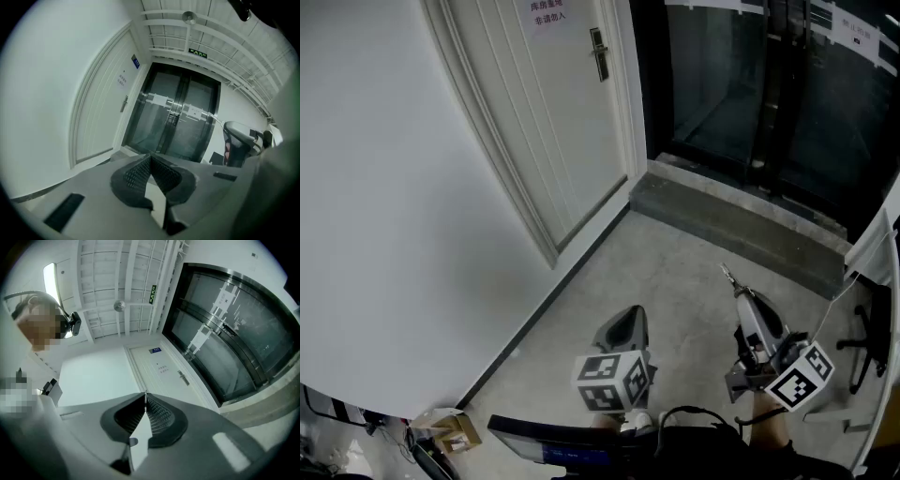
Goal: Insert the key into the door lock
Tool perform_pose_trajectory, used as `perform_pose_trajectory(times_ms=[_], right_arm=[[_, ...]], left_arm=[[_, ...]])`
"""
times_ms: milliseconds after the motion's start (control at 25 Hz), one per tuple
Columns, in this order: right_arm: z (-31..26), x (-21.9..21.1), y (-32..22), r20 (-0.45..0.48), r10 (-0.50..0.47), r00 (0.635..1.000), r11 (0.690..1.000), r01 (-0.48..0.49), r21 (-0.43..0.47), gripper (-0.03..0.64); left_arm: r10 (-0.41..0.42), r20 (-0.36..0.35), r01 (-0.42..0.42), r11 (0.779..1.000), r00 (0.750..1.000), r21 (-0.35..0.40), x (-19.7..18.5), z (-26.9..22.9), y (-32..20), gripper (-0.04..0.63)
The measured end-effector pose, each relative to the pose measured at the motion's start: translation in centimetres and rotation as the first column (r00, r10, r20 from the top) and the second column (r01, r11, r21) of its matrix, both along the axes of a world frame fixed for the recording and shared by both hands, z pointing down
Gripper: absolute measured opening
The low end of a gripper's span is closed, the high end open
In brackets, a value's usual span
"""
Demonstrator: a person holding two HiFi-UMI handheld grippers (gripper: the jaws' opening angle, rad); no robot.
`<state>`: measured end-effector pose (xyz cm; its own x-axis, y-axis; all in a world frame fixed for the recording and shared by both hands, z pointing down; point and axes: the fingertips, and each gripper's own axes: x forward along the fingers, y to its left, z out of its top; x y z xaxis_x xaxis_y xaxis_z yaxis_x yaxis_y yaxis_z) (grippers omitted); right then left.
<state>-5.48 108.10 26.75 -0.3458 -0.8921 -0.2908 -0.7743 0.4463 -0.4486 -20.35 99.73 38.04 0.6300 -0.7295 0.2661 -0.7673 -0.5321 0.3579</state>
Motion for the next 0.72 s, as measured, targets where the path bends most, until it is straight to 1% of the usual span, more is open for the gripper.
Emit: perform_pose_trajectory(times_ms=[200,720], right_arm=[[-0.1,-0.2,-0.1,-0.007,-0.004,1.0,1.0,0.004,-0.002,0.012],[0.1,-2.8,-1.2,-0.034,-0.011,0.999,1.0,0.011,-0.022,0.012]], left_arm=[[-0.006,-0.001,0.006,1.0,1.0,0.004,-0.2,0.0,-0.1,0.0],[-0.008,-0.006,0.008,1.0,1.0,-0.014,-2.5,0.3,-0.4,0.0]])
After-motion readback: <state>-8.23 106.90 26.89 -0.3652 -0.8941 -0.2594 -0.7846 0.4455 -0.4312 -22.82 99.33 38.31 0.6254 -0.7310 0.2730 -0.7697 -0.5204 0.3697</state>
